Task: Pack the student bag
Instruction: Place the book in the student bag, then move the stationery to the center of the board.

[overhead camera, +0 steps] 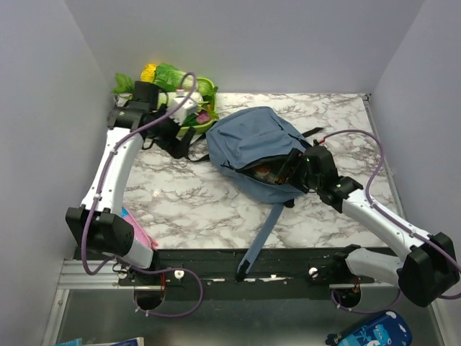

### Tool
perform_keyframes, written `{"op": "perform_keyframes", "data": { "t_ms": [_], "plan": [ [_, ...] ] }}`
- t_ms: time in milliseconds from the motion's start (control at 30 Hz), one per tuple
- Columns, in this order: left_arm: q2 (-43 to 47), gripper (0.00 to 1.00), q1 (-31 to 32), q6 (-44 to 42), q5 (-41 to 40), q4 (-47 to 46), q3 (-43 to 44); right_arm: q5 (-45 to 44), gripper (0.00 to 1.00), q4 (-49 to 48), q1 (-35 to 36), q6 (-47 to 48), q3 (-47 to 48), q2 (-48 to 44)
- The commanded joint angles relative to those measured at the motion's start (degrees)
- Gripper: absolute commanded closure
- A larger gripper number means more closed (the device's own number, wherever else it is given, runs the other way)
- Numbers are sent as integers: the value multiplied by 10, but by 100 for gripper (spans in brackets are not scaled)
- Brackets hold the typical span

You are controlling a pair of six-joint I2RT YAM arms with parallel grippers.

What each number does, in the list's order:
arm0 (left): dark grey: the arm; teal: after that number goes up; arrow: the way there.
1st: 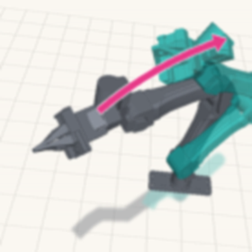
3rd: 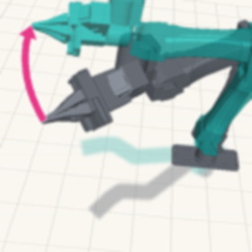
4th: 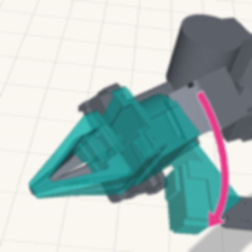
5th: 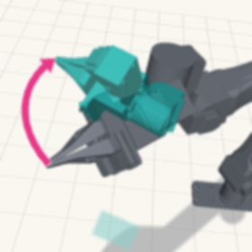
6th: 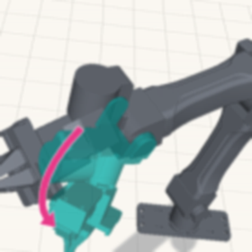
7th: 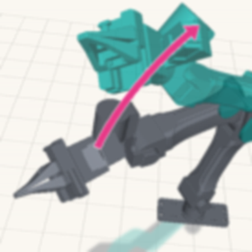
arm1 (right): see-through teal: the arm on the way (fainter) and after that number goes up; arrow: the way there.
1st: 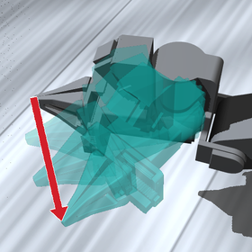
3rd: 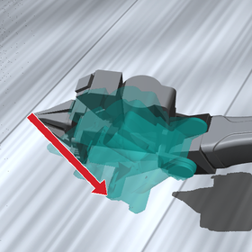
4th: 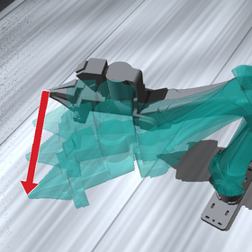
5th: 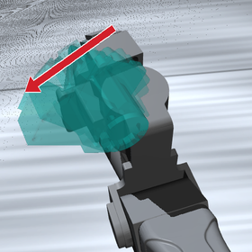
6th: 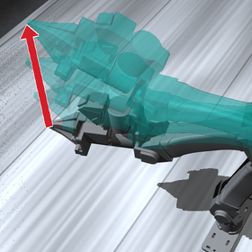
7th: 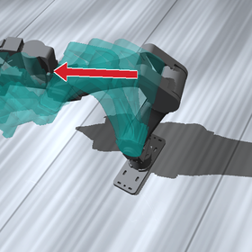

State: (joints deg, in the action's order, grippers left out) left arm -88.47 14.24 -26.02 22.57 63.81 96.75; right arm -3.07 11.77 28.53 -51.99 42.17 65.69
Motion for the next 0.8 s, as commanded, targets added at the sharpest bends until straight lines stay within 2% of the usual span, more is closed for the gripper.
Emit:
{"op": "perform_keyframes", "data": {
  "t_ms": [0, 33, 100, 133, 200, 233, 267, 367, 467, 633, 767],
  "plan": [
    [75, 1, -124, 15, -25, 33, -74, 16, 11, 145, 21, 54, 24, -52],
    [91, 1, -162, 20, -38, 33, -97, 13, 10, 164, 26, 64, 26, -64],
    [141, 1, -189, 14, -77, 36, -173, 3, 10, 233, 39, 73, 51, -82],
    [162, 1, -224, 5, -85, 39, -202, -13, 9, 257, 46, 79, 62, -103],
    [224, 1, -262, -29, -114, 43, -276, -32, 6, 315, 72, 87, 84, -129],
    [243, 1, -281, -44, -118, 46, -298, -48, 1, 332, 78, 91, 91, -148],
    [275, 1, -326, -62, -123, 49, -332, -56, 0, 360, 85, 94, 99, -156],
    [305, 1, -393, -139, -118, 75, -373, -70, 1, 392, 111, 105, 130, -166],
    [294, 1, -441, -213, -93, 79, -394, -71, 0, 381, 125, 128, 153, -148],
    [214, 12, -586, -322, -108, 89, -386, -62, 0, 372, 129, 181, 209, -83],
    [194, 14, -682, -414, -110, 112, -401, -58, 0, 353, 129, 199, 231, -54]
  ]
}}
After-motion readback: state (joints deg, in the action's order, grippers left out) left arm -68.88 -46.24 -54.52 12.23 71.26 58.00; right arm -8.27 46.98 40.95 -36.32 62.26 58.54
